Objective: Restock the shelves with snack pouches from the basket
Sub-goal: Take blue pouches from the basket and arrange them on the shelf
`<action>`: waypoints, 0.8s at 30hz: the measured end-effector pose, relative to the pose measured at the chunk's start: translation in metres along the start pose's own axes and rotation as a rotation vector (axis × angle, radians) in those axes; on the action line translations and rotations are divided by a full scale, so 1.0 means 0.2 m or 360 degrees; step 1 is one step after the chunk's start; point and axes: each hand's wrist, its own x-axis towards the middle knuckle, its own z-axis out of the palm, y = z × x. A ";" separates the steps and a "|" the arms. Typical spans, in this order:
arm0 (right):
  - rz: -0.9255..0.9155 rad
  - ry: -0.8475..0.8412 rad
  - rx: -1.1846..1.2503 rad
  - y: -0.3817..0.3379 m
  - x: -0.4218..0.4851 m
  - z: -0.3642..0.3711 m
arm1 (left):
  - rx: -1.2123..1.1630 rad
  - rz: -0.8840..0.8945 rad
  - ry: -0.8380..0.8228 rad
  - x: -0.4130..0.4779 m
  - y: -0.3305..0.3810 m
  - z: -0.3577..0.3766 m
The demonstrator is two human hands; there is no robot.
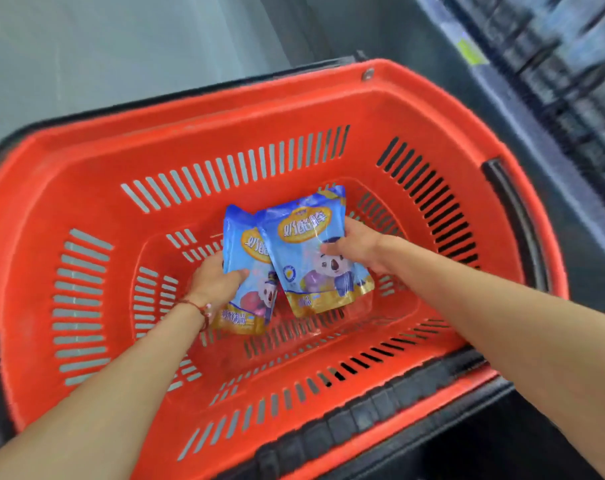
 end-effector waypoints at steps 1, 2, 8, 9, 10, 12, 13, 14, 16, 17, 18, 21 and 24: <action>-0.0033 0.0037 0.0064 -0.02 -0.07 -0.04 | -0.0027 0.0064 -0.0005 -0.02 0.06 0.02; -0.0066 0.0083 0.0123 -0.04 -0.14 -0.08 | -0.0067 0.0137 -0.0010 -0.04 0.13 0.04; -0.0305 0.0494 0.0444 -0.12 -0.51 -0.26 | -0.0247 0.0621 -0.0093 -0.15 0.48 0.10; -0.0348 0.0547 0.0476 -0.14 -0.58 -0.28 | -0.0268 0.0673 -0.0112 -0.17 0.53 0.10; -0.0383 0.0600 0.0510 -0.15 -0.63 -0.30 | -0.0283 0.0736 -0.0120 -0.18 0.58 0.10; -0.0444 0.0727 0.0571 -0.19 -0.74 -0.34 | -0.0261 0.0875 -0.0130 -0.22 0.70 0.09; -0.0486 0.0803 0.0580 -0.20 -0.79 -0.37 | -0.0249 0.0943 -0.0134 -0.24 0.75 0.09; -0.0537 0.0882 0.0584 -0.21 -0.84 -0.39 | -0.0254 0.1005 -0.0138 -0.26 0.82 0.10; -0.0623 0.1033 0.0608 -0.23 -0.93 -0.45 | -0.0251 0.1145 -0.0147 -0.30 0.94 0.11; -0.0653 0.1103 0.0621 -0.23 -0.98 -0.47 | -0.0248 0.1211 -0.0161 -0.33 1.00 0.12; -0.0680 0.1174 0.0643 -0.23 -1.03 -0.50 | -0.0261 0.1262 -0.0171 -0.35 1.07 0.14; -0.0756 0.1421 0.0752 -0.20 -1.17 -0.60 | -0.0303 0.1425 -0.0230 -0.43 1.27 0.21; -0.0772 0.1643 0.0842 -0.16 -1.35 -0.69 | -0.0403 0.1570 -0.0418 -0.55 1.45 0.32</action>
